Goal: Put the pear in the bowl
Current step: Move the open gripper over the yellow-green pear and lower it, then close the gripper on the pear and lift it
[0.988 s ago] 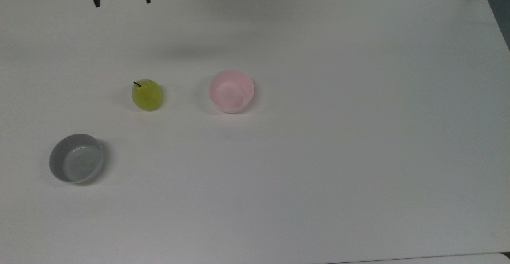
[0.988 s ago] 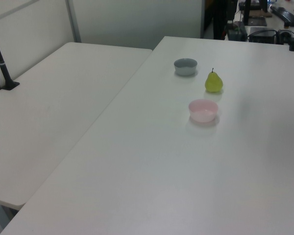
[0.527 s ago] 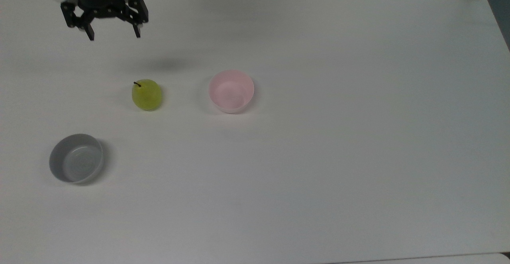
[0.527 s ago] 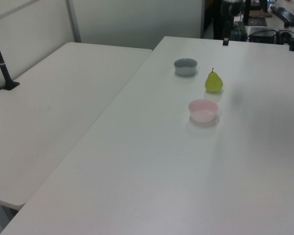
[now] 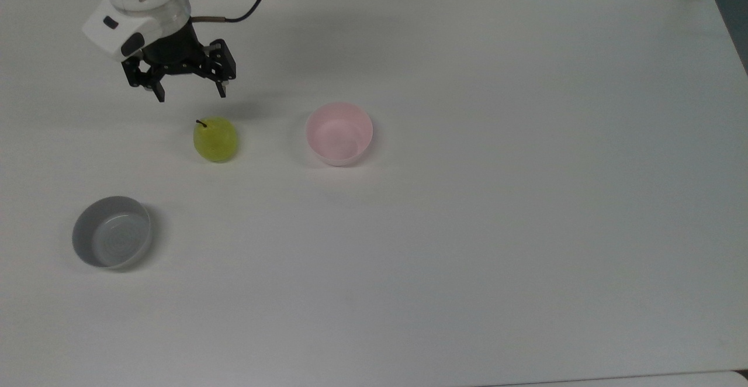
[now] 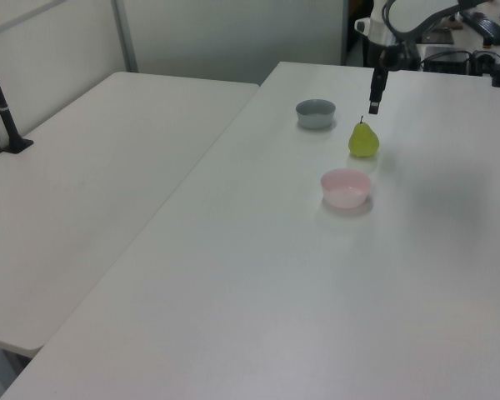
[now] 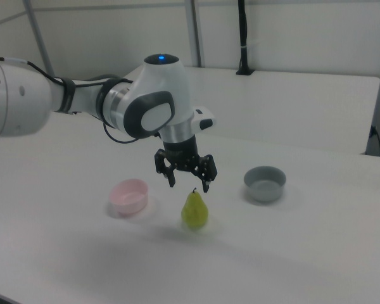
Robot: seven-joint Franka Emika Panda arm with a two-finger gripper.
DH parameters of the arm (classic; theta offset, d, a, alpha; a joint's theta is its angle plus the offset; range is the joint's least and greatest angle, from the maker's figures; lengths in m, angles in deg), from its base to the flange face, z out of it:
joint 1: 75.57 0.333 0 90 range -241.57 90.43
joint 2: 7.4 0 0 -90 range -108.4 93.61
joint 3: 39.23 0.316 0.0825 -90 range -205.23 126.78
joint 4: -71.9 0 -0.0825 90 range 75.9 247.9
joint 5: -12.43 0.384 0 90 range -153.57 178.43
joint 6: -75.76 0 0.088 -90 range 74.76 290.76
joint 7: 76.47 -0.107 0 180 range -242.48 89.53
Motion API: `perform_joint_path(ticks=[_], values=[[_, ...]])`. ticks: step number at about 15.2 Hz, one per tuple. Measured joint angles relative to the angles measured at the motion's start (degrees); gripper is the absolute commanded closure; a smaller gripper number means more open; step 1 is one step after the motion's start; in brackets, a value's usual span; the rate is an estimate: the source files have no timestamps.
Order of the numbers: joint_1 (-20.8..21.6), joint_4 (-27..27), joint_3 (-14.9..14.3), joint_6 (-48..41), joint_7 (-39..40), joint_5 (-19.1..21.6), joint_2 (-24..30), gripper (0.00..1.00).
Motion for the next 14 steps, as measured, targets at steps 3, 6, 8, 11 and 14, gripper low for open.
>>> perform_joint_path(ticks=[3, 6, 8, 11, 14], values=[[0.53, 0.1, 0.03, 3.0, -0.03, 0.11, -3.16, 0.0], [0.7, 0.15, 0.09, 5.12, -0.03, 0.12, -5.9, 0.0], [0.74, 0.15, 0.12, 6.03, -0.04, 0.12, -7.21, 0.0], [0.75, 0.17, 0.13, 6.21, -0.04, 0.12, -7.93, 0.22], [0.87, 0.67, 0.15, 6.21, -0.04, 0.12, -8.05, 0.63]])
